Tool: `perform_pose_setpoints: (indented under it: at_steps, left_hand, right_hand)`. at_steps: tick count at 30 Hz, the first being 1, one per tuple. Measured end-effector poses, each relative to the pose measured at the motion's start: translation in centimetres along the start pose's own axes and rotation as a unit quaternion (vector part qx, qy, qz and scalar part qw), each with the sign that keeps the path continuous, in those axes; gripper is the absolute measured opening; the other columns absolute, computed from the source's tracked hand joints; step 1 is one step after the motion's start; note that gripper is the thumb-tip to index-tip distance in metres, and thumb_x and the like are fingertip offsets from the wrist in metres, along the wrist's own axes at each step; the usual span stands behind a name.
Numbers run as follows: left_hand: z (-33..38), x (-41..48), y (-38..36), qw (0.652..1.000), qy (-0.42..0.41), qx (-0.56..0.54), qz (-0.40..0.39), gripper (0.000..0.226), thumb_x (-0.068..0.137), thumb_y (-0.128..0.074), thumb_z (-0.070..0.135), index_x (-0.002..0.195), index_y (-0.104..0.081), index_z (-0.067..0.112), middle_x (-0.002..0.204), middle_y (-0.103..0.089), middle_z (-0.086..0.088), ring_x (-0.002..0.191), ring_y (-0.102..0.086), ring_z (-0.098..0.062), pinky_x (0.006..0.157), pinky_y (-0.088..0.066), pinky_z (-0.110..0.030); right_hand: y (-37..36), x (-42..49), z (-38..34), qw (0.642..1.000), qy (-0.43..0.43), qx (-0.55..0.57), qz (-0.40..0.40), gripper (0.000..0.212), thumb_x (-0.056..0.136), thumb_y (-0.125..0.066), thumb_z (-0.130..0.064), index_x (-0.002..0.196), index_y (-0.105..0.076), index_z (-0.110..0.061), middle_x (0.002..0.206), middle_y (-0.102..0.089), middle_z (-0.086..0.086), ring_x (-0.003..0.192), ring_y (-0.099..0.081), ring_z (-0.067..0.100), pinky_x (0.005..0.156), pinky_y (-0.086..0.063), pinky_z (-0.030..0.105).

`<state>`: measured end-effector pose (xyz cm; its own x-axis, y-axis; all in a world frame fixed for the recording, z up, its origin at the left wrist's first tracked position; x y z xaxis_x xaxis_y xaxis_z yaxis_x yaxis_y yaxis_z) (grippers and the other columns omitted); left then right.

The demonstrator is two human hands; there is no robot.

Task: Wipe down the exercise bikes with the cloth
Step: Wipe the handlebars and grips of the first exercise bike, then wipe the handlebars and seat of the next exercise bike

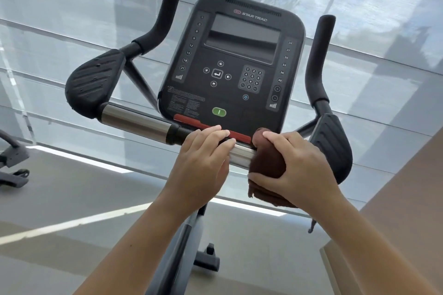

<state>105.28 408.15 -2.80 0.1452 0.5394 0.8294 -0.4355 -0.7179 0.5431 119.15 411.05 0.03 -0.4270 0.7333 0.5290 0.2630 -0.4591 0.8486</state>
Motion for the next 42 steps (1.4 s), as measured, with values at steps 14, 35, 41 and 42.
perform_pose_setpoints:
  at_steps: [14,35,41,42]
  left_hand:
    - [0.0,-0.9,-0.5,0.994,0.086,-0.063,0.012,0.027,0.087,-0.047,0.012,0.107,-0.063,0.002,0.113,-0.064,-0.013,0.108,-0.057,-0.028,0.098,-0.038,-0.044]
    - [4.4,-5.8,1.4,0.979,0.197,0.048,-0.026,0.039,0.078,-0.064,0.002,0.116,-0.057,0.002,0.121,-0.059,-0.017,0.114,-0.053,-0.031,0.100,-0.027,-0.039]
    - [9.2,-8.6,3.4,0.967,0.238,0.091,-0.020,0.035,0.084,-0.048,0.015,0.116,-0.057,0.004,0.122,-0.058,-0.015,0.116,-0.051,-0.030,0.100,-0.032,-0.038]
    - [10.0,-9.1,3.9,0.964,0.245,0.100,-0.020,0.034,0.085,-0.049,0.015,0.116,-0.057,0.003,0.122,-0.058,-0.015,0.116,-0.051,-0.030,0.099,-0.034,-0.039]
  right_hand:
    - [-0.8,-0.7,-1.5,0.974,-0.175,-0.052,0.134,0.055,0.082,-0.053,-0.053,0.126,-0.053,-0.021,0.117,-0.057,0.017,0.105,-0.050,0.037,0.085,-0.043,0.047]
    - [2.0,-3.7,-0.8,0.957,0.087,0.162,0.226,0.040,0.069,-0.073,-0.012,0.109,-0.067,-0.008,0.108,-0.061,0.021,0.094,-0.056,0.040,0.083,-0.047,0.043]
    - [2.9,-7.0,-0.6,0.926,0.133,0.302,0.186,0.039,0.072,-0.069,-0.015,0.111,-0.066,-0.010,0.110,-0.059,0.016,0.100,-0.055,0.033,0.090,-0.044,0.035]
    - [2.9,-7.7,-0.8,0.918,0.143,0.327,0.174,0.039,0.072,-0.068,-0.016,0.111,-0.066,-0.009,0.110,-0.059,0.016,0.101,-0.055,0.032,0.090,-0.046,0.037]
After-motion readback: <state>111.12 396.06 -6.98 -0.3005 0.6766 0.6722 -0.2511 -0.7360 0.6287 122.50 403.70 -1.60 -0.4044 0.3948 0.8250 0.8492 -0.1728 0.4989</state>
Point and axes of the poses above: each hand's wrist, its own x-axis towards the middle knuckle, its own y-axis out of the back of the hand, z = x × y, the point moved 8 cm from there along x, towards the middle knuckle
